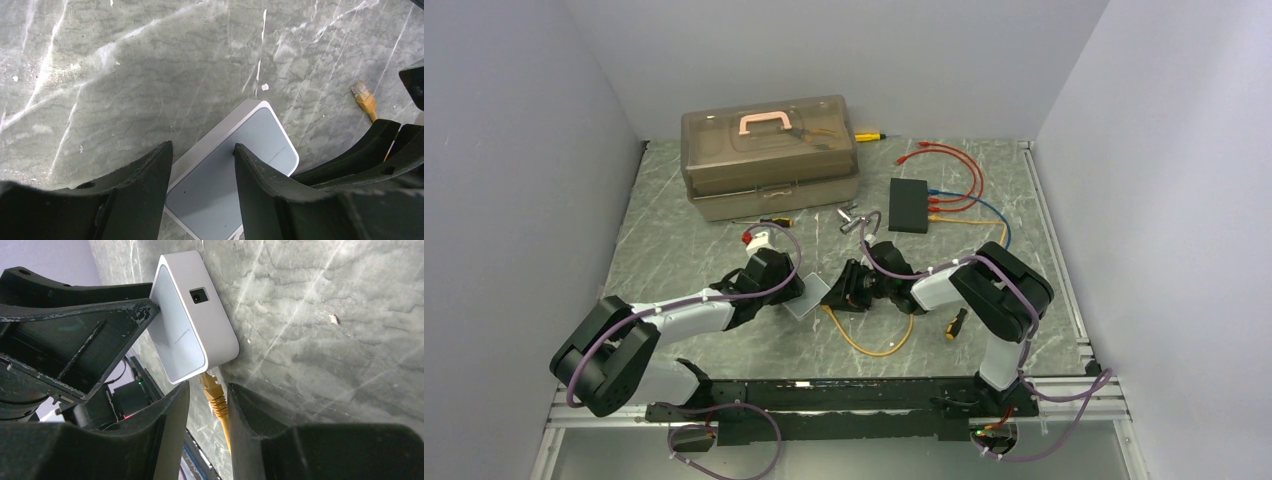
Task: Pull the plug from the switch port
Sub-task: Pull the connector from the switch port.
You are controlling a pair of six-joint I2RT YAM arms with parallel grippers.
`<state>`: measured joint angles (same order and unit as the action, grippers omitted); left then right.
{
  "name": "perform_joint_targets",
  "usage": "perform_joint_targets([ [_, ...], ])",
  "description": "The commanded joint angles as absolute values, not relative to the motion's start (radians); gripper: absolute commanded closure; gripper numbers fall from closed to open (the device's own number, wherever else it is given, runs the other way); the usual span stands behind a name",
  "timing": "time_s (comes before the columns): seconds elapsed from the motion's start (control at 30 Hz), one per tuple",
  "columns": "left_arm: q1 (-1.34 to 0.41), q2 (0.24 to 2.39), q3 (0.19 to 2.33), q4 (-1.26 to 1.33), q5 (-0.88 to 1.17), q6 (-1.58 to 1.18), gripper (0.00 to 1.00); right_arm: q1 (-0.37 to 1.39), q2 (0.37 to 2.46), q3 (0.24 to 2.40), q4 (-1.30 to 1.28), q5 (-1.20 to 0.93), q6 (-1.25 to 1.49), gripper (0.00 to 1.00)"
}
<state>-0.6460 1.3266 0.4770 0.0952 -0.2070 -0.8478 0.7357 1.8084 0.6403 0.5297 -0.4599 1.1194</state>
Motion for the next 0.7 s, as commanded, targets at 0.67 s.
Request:
perform_joint_targets([
  [0.67, -0.67, 1.36, 0.43, 0.103, -0.182, -0.871, 0.46, 0.735, 1.846, 0.698, 0.469, -0.428, 1.091, 0.67],
])
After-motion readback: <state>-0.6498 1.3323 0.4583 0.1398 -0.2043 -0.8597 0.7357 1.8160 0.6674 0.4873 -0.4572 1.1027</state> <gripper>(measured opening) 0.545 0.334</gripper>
